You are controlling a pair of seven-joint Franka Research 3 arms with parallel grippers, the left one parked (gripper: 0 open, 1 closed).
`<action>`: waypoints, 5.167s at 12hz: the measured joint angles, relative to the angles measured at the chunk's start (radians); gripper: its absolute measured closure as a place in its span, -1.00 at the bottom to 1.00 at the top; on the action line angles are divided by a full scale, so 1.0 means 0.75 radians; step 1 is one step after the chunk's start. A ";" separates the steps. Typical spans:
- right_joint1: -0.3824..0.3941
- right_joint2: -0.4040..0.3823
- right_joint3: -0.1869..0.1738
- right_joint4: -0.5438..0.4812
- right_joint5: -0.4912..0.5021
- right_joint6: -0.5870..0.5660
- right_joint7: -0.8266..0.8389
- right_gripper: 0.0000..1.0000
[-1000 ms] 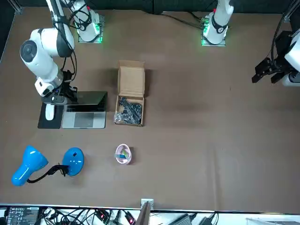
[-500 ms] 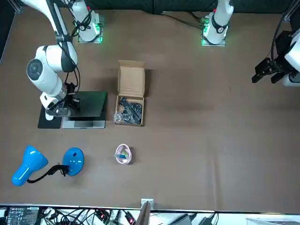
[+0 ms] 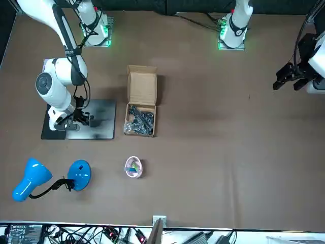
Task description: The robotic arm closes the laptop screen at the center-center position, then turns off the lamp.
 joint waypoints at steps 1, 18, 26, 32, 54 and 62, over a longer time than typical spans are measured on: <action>0.000 0.013 -0.001 0.002 0.000 0.013 0.000 0.96; 0.013 0.032 -0.001 0.252 -0.001 -0.157 0.001 0.96; 0.149 0.021 0.000 0.325 -0.229 -0.246 0.373 0.96; 0.267 0.021 0.002 0.494 -0.550 -0.507 0.685 0.96; 0.276 0.509 -0.029 0.897 -1.051 -0.327 1.043 0.96; 0.200 0.570 -0.031 0.899 -1.052 -0.185 1.043 0.96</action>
